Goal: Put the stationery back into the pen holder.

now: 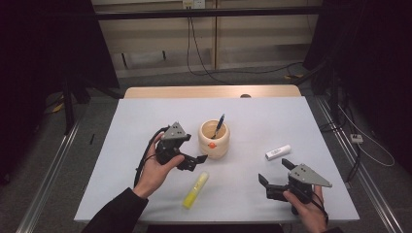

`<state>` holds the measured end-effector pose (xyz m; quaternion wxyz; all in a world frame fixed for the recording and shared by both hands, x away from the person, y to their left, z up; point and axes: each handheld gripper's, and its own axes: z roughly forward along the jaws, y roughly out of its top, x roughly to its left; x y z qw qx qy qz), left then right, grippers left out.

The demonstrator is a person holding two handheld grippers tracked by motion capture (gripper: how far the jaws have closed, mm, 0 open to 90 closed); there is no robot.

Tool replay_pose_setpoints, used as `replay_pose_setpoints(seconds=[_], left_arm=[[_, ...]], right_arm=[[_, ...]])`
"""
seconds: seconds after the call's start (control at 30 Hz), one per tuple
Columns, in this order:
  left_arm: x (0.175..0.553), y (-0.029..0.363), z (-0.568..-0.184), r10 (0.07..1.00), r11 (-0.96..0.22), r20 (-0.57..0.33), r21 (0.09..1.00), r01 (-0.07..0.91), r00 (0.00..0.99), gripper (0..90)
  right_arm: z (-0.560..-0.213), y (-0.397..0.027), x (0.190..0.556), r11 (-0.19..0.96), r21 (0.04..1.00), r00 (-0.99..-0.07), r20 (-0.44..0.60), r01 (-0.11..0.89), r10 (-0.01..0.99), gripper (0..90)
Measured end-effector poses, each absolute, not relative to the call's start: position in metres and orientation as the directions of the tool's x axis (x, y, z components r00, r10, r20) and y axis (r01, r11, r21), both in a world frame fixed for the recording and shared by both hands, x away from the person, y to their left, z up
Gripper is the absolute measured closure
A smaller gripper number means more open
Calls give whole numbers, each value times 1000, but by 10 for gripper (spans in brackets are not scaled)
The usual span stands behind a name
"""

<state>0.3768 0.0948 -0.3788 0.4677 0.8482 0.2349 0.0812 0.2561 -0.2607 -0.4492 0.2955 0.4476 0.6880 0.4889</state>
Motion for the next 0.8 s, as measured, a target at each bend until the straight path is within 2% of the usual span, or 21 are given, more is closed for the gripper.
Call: replay_pose_setpoints(seconds=[0.2,0.8], left_arm=[[366,99,-402,486,-483,-77,807,341,871,68],[346,132,-426,527,-427,-168,795,430,833,87]], right_arm=[[-449,-260,257,126,937,-424,27,327,905,30],[-449,-260,256,120,937,-423,32,327,905,30]])
